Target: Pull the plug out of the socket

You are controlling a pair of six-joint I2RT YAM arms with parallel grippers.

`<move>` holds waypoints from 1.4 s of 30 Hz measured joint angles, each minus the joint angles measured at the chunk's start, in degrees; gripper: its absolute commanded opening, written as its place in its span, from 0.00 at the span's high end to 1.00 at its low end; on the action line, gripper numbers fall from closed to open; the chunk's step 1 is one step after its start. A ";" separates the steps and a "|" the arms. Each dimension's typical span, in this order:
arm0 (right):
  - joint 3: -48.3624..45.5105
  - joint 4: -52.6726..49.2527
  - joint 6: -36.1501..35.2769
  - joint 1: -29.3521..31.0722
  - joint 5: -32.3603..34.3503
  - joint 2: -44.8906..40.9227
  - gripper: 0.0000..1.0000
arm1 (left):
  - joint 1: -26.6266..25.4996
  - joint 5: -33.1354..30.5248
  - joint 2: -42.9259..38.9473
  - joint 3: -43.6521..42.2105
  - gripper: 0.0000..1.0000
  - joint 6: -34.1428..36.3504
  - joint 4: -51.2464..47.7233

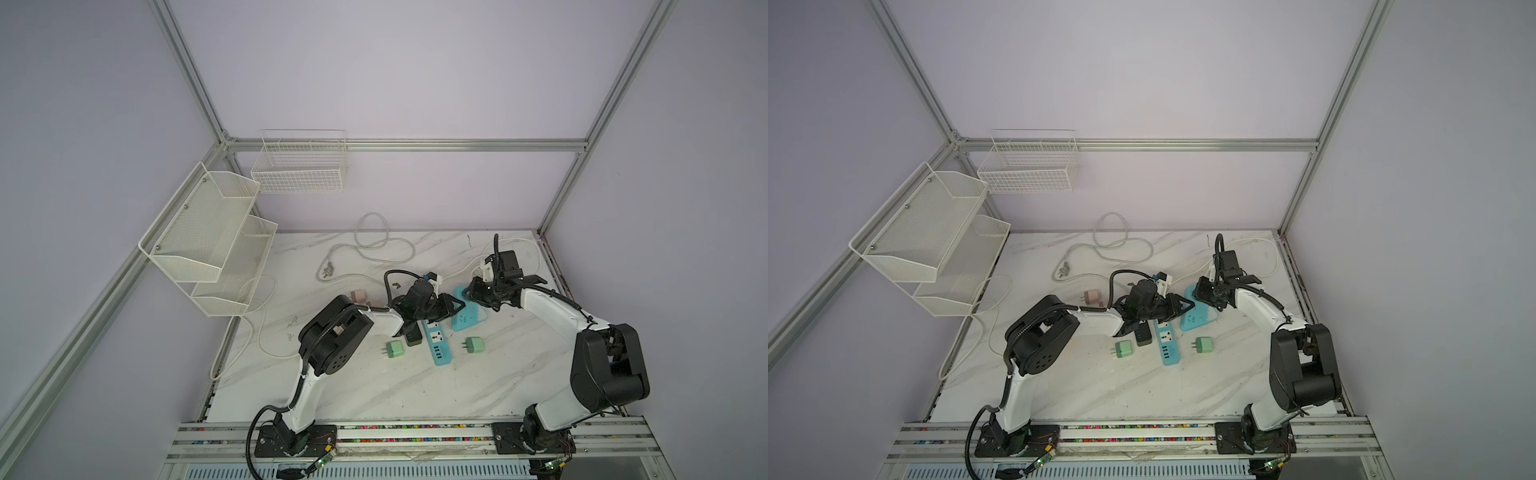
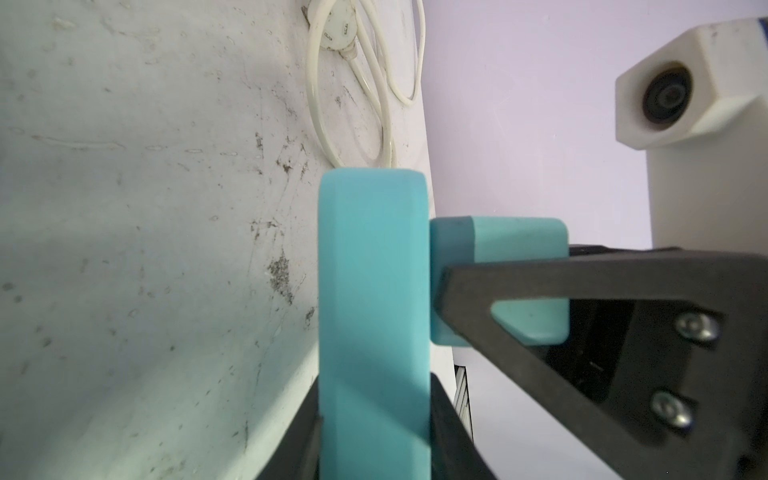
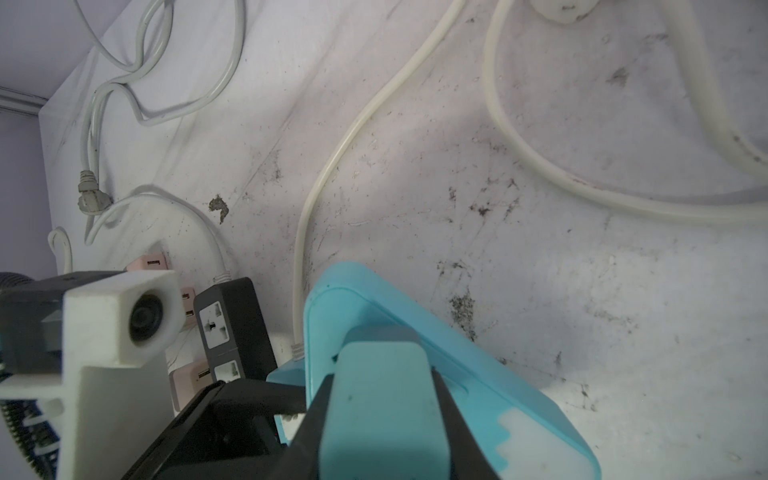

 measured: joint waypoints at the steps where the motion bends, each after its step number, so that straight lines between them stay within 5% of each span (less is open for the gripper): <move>1: 0.09 0.04 0.09 0.90 1.22 0.07 0.89 | 0.04 -0.04 0.00 0.00 1.00 -0.04 -0.17; 5: 0.28 0.81 0.22 1.31 2.84 0.96 0.89 | 0.48 -0.02 0.00 0.00 1.00 -0.11 -0.94; 12: 0.04 0.96 0.90 -2.69 -3.67 1.11 0.89 | 0.50 -0.07 0.00 0.02 1.00 -1.14 0.04; 19: 0.92 1.77 1.46 1.36 2.14 1.86 0.89 | 0.92 -0.48 0.24 0.02 1.00 -1.46 -0.04; 26: 1.20 1.95 1.36 -2.43 -2.62 1.97 0.89 | 1.07 -0.94 1.01 0.02 1.00 -2.64 1.05; 34: 2.19 2.93 1.53 0.17 2.97 1.40 0.89 | 1.20 -0.94 1.18 0.02 1.00 -3.76 1.16; 42: 1.66 1.77 2.08 -2.14 4.15 -8.52 0.87 | 1.38 -0.63 2.05 0.26 1.00 -3.96 2.51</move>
